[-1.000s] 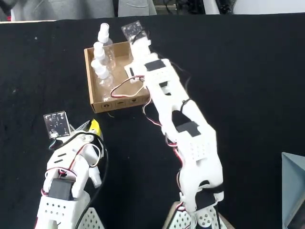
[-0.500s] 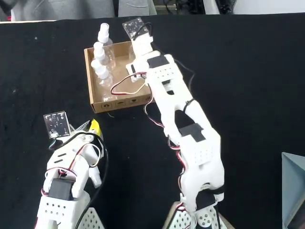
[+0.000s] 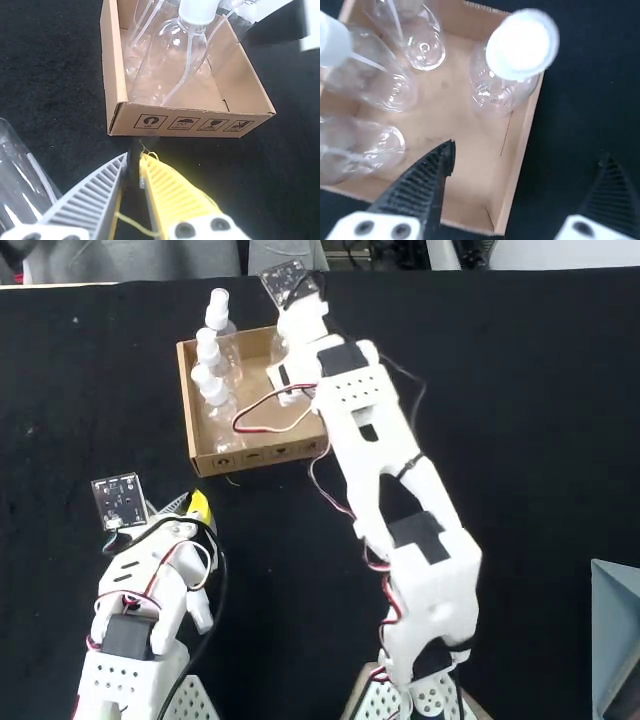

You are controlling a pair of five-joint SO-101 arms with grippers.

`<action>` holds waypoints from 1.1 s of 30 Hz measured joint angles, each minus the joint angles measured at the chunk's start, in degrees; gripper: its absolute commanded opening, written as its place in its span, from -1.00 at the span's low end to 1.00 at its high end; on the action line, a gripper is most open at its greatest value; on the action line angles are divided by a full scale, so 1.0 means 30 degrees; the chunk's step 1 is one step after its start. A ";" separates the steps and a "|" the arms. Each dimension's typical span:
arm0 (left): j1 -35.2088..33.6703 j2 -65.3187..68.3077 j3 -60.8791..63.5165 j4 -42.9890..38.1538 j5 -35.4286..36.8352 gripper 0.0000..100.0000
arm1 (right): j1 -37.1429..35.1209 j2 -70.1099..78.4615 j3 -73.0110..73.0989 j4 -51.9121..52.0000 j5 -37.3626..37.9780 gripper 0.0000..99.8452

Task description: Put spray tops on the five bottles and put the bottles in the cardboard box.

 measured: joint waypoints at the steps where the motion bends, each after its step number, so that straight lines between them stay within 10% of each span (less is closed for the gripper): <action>1: 0.0000 0.0000 0.0000 0.0000 0.0000 -0.93 | 0.0000 -0.0264 0.0000 0.0234 0.0000 -0.25; 33: -0.0527 0.0000 0.0000 0.0000 0.0000 -0.94 | 0.0000 -0.4366 0.0000 0.9582 0.0000 -0.25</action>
